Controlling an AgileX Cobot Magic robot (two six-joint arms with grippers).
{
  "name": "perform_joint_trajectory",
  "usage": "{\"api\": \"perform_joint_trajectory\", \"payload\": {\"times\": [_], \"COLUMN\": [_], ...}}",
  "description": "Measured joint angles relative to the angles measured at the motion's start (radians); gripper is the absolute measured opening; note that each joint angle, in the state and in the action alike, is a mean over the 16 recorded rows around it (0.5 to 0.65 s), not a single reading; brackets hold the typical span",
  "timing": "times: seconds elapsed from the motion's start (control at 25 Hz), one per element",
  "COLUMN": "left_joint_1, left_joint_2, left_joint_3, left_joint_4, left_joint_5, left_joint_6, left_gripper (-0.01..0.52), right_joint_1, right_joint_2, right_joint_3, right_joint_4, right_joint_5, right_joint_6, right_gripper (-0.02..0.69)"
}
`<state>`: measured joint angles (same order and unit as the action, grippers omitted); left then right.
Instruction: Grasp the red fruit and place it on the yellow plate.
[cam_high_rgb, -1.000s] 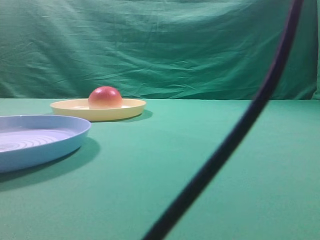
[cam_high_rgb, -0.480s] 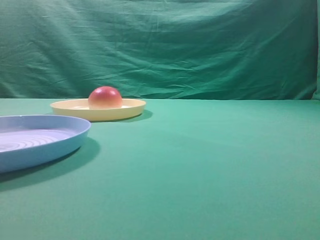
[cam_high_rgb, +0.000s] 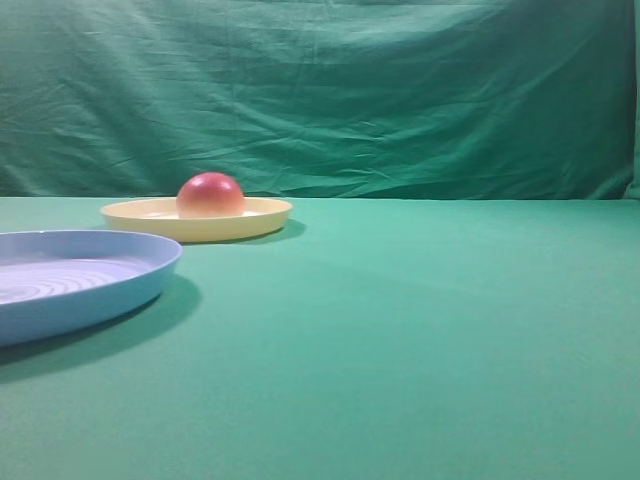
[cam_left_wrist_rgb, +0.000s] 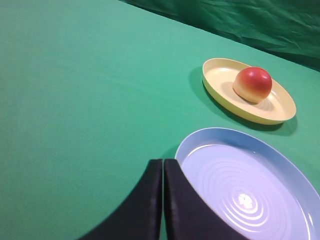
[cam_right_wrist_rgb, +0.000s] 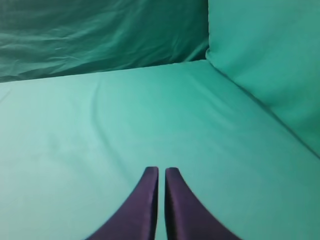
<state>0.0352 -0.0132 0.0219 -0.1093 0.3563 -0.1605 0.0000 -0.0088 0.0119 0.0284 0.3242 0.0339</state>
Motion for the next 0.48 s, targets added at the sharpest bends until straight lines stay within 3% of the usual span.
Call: {"api": "perform_joint_trajectory", "payload": {"times": [0.48], "left_joint_1": [0.0], "left_joint_2": [0.0], "left_joint_3": [0.0], "left_joint_4": [0.0], "left_joint_5": [0.0], "left_joint_6": [0.0], "left_gripper": [0.0], "right_joint_1": [0.0], "right_joint_2": [0.0], "right_joint_3": [0.016], "right_joint_4": [-0.012], "right_joint_5": [0.059], "right_joint_6": [-0.013], "right_gripper": [0.029]}}
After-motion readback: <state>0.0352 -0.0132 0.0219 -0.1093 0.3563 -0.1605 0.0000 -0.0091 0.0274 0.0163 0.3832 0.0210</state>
